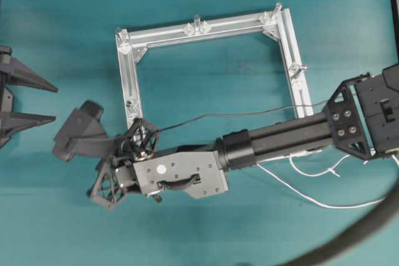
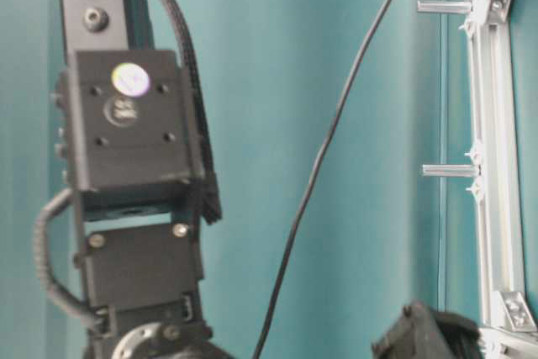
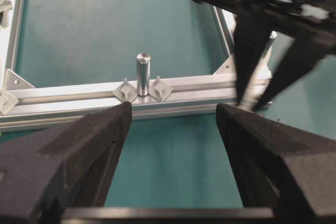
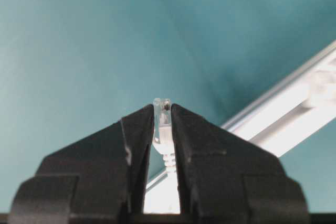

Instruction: Move the cable alternately left and right between 8 pins so it hooks onto each one.

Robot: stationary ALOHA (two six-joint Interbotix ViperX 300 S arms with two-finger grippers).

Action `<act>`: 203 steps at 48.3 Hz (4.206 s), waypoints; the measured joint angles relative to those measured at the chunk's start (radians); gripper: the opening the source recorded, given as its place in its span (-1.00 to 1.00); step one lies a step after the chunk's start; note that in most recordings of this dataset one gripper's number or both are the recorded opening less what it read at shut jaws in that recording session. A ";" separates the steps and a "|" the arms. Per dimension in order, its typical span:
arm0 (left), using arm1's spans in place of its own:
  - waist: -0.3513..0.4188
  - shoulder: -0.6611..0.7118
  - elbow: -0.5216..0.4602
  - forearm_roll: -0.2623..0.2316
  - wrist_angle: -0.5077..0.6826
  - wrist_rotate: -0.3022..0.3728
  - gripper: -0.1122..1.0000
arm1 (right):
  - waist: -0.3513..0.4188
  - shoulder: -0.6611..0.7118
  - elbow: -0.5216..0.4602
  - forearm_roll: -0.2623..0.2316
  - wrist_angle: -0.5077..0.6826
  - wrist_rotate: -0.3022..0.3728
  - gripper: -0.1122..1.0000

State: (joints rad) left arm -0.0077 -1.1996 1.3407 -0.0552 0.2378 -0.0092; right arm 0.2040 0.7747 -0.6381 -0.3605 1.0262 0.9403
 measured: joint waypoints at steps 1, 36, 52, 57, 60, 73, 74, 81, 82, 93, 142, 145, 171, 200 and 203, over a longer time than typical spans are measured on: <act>0.000 0.000 0.002 0.000 0.000 -0.002 0.55 | 0.000 0.000 0.005 -0.015 0.003 0.015 -0.55; 0.002 0.000 0.000 -0.002 0.000 0.000 0.55 | -0.087 -0.272 0.482 -0.115 -0.144 0.199 -0.55; 0.000 0.000 0.002 -0.002 0.000 0.000 0.55 | -0.224 -0.273 0.482 -0.041 -0.206 -0.023 -0.55; 0.000 0.000 0.002 -0.002 0.000 -0.002 0.55 | -0.255 -0.272 0.448 0.000 -0.210 -0.110 -0.55; 0.000 0.000 0.002 0.000 0.000 0.000 0.55 | -0.267 -0.264 0.413 0.026 -0.210 -0.167 -0.55; 0.000 0.000 0.002 0.000 0.000 0.000 0.55 | -0.307 -0.164 0.249 0.166 -0.183 -0.382 -0.55; 0.000 0.000 0.000 -0.002 0.000 0.000 0.55 | -0.310 -0.156 0.236 0.173 -0.178 -0.396 -0.55; 0.000 0.000 0.002 0.000 0.000 0.000 0.55 | -0.327 -0.092 0.126 0.190 -0.130 -0.491 -0.55; 0.000 0.000 0.000 -0.002 0.000 0.000 0.55 | -0.328 -0.084 0.114 0.190 -0.126 -0.502 -0.55; 0.000 0.002 0.002 -0.002 0.000 0.000 0.55 | -0.345 -0.029 0.009 0.190 -0.121 -0.574 -0.55; 0.000 0.000 0.000 -0.002 0.000 0.000 0.55 | -0.416 0.040 -0.014 -0.209 -0.301 -0.261 -0.55; 0.000 0.000 0.000 -0.002 0.000 0.000 0.55 | -0.419 0.040 -0.012 -0.230 -0.282 -0.238 -0.55; 0.000 0.000 0.002 -0.002 0.000 0.000 0.55 | -0.402 -0.031 0.132 -0.318 -0.245 -0.057 -0.55; 0.002 0.000 0.002 -0.002 0.000 0.000 0.55 | -0.313 -0.167 0.342 -0.311 -0.322 -0.031 -0.55; 0.000 0.000 0.002 0.000 0.000 0.000 0.55 | -0.293 -0.186 0.376 -0.305 -0.359 -0.031 -0.55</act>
State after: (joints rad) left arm -0.0077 -1.1996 1.3422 -0.0552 0.2378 -0.0092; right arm -0.0890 0.5890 -0.2623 -0.6657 0.6673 0.9097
